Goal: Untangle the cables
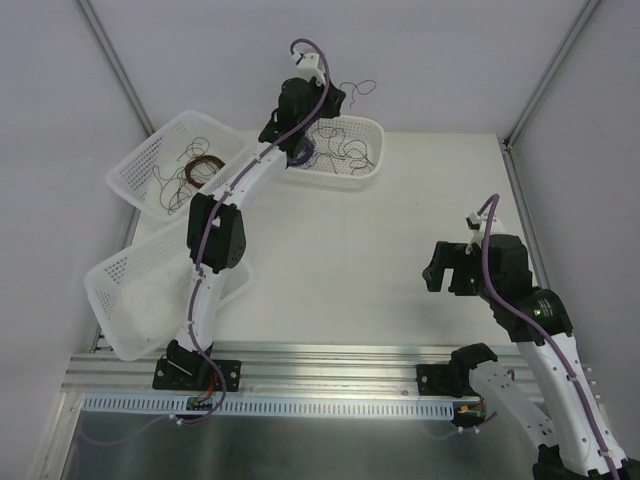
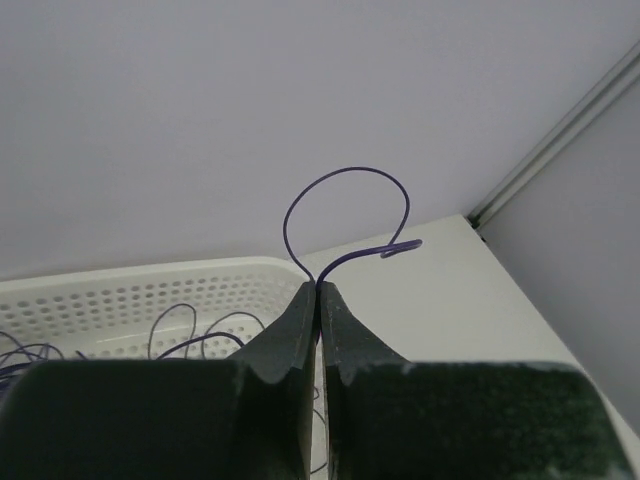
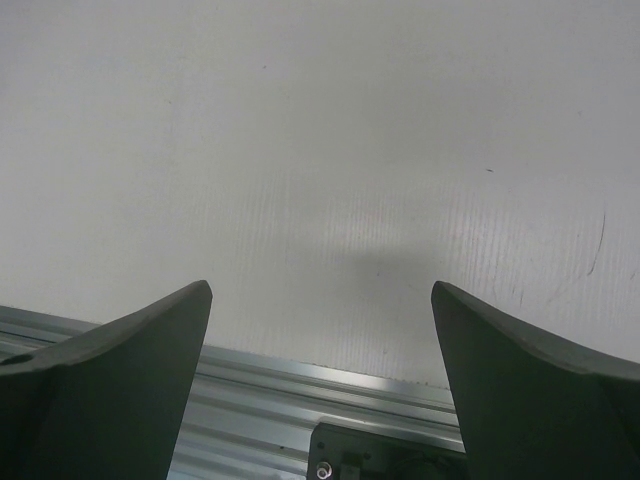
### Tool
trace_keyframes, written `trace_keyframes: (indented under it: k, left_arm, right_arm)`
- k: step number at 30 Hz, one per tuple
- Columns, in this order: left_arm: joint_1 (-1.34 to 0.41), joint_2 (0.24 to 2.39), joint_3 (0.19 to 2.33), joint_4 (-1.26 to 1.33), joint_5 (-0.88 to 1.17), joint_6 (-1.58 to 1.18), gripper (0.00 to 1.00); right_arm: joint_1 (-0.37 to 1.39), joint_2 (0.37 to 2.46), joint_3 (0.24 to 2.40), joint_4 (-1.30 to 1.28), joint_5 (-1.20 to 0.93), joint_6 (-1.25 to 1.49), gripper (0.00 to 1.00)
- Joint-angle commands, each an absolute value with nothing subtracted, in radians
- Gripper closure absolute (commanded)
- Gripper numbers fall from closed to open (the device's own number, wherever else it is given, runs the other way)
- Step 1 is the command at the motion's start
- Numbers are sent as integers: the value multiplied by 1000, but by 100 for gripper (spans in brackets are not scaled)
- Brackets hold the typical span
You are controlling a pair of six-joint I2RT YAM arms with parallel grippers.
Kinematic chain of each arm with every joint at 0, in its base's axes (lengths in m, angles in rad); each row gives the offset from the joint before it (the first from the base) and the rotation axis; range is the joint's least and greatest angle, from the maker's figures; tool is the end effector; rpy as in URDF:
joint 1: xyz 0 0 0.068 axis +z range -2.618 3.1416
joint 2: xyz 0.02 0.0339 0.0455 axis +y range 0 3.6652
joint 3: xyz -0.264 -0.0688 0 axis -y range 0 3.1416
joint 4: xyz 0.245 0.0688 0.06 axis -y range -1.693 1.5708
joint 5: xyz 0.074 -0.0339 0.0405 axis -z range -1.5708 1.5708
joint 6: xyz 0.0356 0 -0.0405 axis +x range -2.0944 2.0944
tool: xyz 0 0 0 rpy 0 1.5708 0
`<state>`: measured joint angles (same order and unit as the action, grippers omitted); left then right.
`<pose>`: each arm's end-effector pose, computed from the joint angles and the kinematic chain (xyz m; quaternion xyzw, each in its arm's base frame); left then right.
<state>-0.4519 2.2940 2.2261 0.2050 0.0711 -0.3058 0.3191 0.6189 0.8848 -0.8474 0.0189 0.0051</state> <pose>0.4952 -0.2432 0.3696 0.0746 0.6529 -0.3003 0.6913 0.1115 0.0361 0.3287 -0.1332 0.8700 0.0684 0.4698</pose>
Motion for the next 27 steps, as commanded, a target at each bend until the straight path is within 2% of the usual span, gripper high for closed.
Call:
trace_keyframes:
  k: [1, 7, 8, 9, 10, 12, 15, 16, 18, 22, 23, 27]
  left_arm:
    - [-462, 2348, 2204, 379, 158, -443, 100]
    - [-460, 2431, 2184, 393, 130, -477, 100]
    - [-457, 2439, 2180, 385, 94, -477, 98]
    - [-454, 2447, 2174, 364, 78, -479, 91]
    - [-451, 2448, 2157, 356, 60, -482, 89]
    - [-439, 2439, 2114, 338, 17, -492, 89]
    - [-426, 2412, 2082, 308, 17, -497, 73]
    - [-428, 2401, 2054, 295, 17, -492, 57]
    - [-428, 2360, 2023, 287, 38, -476, 40]
    - [-428, 2238, 1900, 281, 77, -459, 28]
    - [-428, 2206, 1875, 278, 81, -457, 19]
    - [-428, 1995, 1726, 239, 104, -460, 1]
  right_arm:
    - [319, 629, 879, -824, 20, -28, 3]
    - [319, 637, 874, -827, 23, -38, 3]
    - [318, 637, 874, -827, 21, -38, 3]
    - [318, 634, 876, -827, 20, -38, 3]
    - [318, 635, 876, -827, 15, -35, 3]
    - [318, 627, 880, -833, 14, -35, 3]
    - [318, 621, 890, -838, 14, -32, 3]
    - [318, 617, 893, -839, 14, -32, 3]
    - [318, 611, 905, -848, 14, -31, 3]
    - [318, 589, 930, -873, 24, -29, 3]
    - [318, 577, 933, -883, 31, -31, 3]
    - [318, 557, 950, -908, 72, -44, 3]
